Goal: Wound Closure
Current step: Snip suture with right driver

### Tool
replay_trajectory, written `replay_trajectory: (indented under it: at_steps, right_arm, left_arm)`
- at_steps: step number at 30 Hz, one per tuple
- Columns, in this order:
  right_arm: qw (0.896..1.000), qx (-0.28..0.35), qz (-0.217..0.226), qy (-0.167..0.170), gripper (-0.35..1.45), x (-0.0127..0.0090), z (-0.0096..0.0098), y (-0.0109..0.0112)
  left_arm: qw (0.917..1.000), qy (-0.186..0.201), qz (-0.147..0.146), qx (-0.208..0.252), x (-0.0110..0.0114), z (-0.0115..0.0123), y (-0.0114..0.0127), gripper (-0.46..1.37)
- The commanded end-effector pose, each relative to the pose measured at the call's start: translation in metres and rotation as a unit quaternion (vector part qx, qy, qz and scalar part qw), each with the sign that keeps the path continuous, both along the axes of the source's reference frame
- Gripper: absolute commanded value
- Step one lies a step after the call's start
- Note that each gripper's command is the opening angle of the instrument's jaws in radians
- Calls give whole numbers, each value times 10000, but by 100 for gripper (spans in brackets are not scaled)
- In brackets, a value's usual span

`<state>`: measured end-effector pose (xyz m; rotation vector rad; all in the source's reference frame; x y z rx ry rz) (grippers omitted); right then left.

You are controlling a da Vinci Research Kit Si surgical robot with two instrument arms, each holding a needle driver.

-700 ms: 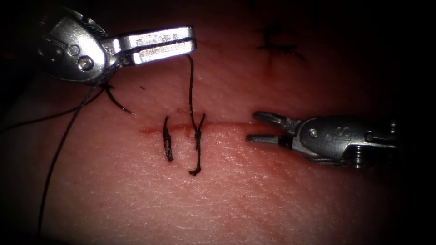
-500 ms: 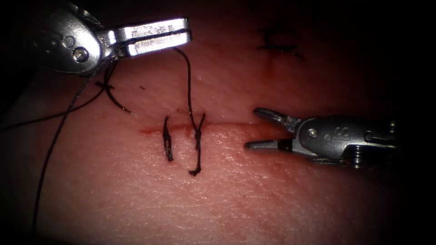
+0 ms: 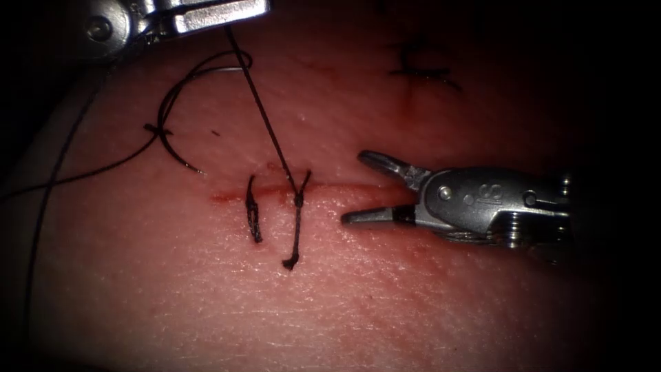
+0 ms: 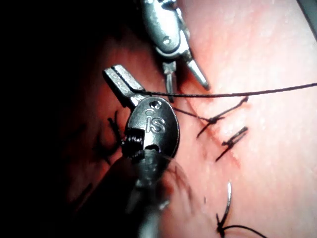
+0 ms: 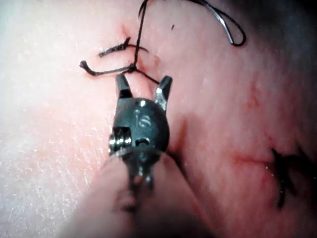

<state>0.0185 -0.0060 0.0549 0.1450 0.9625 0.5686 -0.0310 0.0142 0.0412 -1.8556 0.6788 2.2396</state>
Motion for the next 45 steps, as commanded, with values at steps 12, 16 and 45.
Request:
replay_trajectory:
  at_steps: [12, 16, 45]
  right_arm:
    - [9999, 113, 76, 74, 107, 38, 8, -1]
    - [9998, 135, 63, 133, 106, 50, 12, -2]
    - [9996, 116, 200, 155, 106, 100, 34, 0]
  left_arm:
    - [10000, 22, 45, -10, 0, -1, 1, -35]
    - [10000, 22, 44, -9, 0, -1, 2, -35]
    - [10000, 46, 57, -30, 0, -1, 2, -35]
